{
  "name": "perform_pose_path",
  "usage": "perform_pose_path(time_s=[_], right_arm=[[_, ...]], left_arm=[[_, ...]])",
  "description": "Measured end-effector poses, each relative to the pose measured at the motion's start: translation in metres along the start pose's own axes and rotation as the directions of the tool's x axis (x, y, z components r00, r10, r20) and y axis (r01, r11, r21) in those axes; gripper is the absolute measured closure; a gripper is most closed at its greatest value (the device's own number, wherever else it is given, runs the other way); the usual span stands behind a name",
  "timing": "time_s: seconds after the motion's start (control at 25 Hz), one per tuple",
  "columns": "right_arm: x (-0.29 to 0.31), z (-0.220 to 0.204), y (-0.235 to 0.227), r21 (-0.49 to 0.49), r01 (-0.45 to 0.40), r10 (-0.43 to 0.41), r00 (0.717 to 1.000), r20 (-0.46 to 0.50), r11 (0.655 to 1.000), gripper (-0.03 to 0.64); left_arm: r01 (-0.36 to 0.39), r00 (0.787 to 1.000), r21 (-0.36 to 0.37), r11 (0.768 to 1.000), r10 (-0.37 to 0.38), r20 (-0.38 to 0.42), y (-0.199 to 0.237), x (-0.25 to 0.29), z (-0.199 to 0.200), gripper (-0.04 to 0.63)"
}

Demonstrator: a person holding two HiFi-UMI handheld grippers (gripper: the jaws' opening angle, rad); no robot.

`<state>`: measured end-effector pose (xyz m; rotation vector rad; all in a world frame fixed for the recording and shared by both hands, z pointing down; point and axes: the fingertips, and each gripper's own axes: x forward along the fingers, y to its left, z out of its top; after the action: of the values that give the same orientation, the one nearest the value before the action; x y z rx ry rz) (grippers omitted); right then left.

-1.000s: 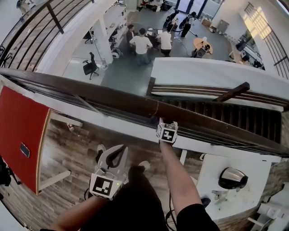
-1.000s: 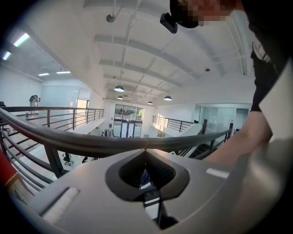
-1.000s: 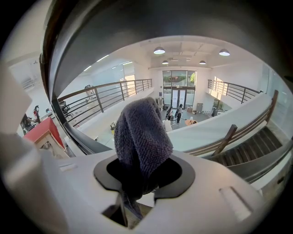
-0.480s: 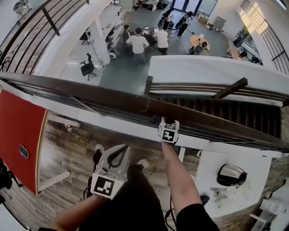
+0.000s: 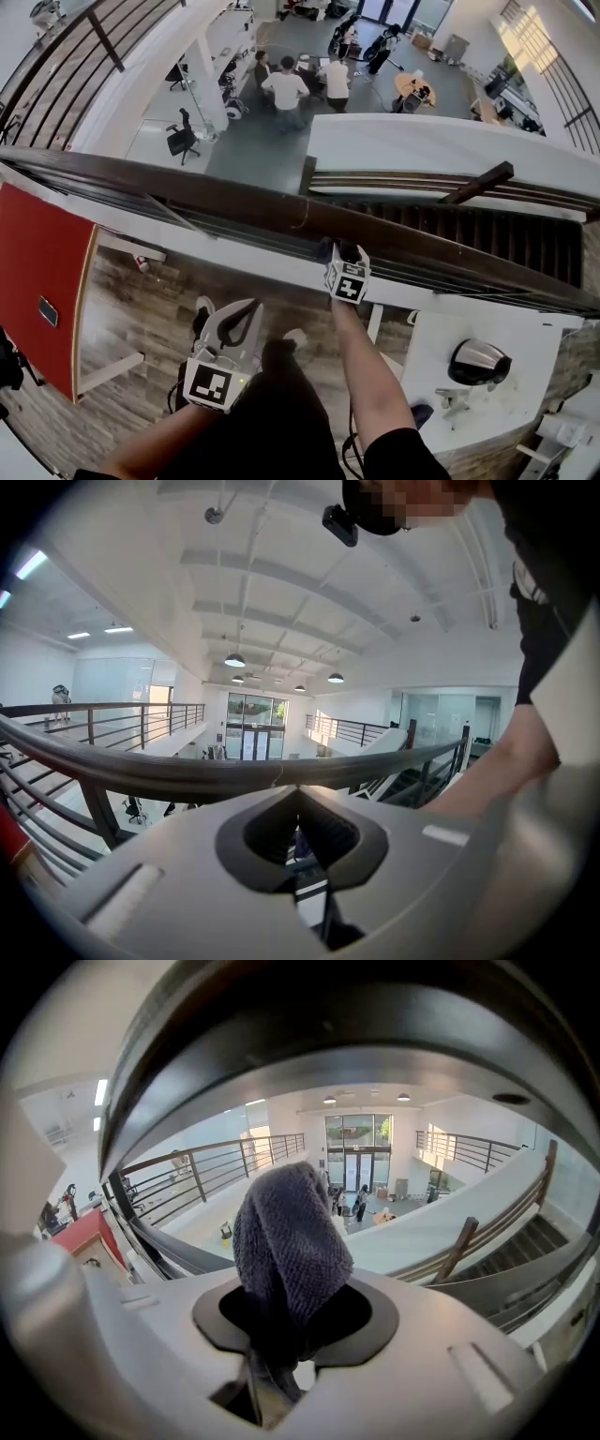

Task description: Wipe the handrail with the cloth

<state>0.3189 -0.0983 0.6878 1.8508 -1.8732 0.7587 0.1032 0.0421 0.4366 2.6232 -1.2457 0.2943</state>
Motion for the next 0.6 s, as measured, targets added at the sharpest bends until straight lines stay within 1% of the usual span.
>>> perform_pose_path(time_s=[0.08, 0.2, 0.28, 0.4, 0.48, 0.6], right_arm=[[-0.005, 0.0, 0.022, 0.013, -0.041, 0.041, 0.999, 0.029, 0.999, 0.491], [-0.005, -0.005, 0.062, 0.048, -0.104, 0.102, 0.994, 0.038, 0.993, 0.491], [-0.004, -0.009, 0.093, 0.047, -0.147, 0.145, 0.989, 0.03, 0.988, 0.491], [-0.004, -0.02, 0.145, 0.042, -0.216, 0.216, 0.976, 0.006, 0.975, 0.491], [-0.001, -0.025, 0.175, 0.052, -0.252, 0.253, 0.967, -0.007, 0.966, 0.491], [0.012, -0.029, 0.212, 0.048, -0.284, 0.286, 0.957, -0.041, 0.958, 0.491]], left_arm=[[-0.005, 1.0, 0.002, 1.0, 0.005, -0.004, 0.008, -0.003, -0.003, 0.597], [-0.015, 0.999, 0.006, 1.0, 0.015, -0.031, 0.024, -0.009, -0.013, 0.597], [-0.015, 0.999, 0.003, 1.0, 0.016, -0.048, 0.037, -0.013, -0.019, 0.597], [-0.019, 0.999, -0.004, 1.0, 0.019, -0.051, 0.054, -0.017, -0.015, 0.597], [-0.023, 0.999, -0.007, 1.0, 0.023, -0.039, 0.066, -0.02, -0.012, 0.597], [-0.029, 0.999, -0.017, 0.999, 0.029, -0.021, 0.089, -0.026, -0.007, 0.597]])
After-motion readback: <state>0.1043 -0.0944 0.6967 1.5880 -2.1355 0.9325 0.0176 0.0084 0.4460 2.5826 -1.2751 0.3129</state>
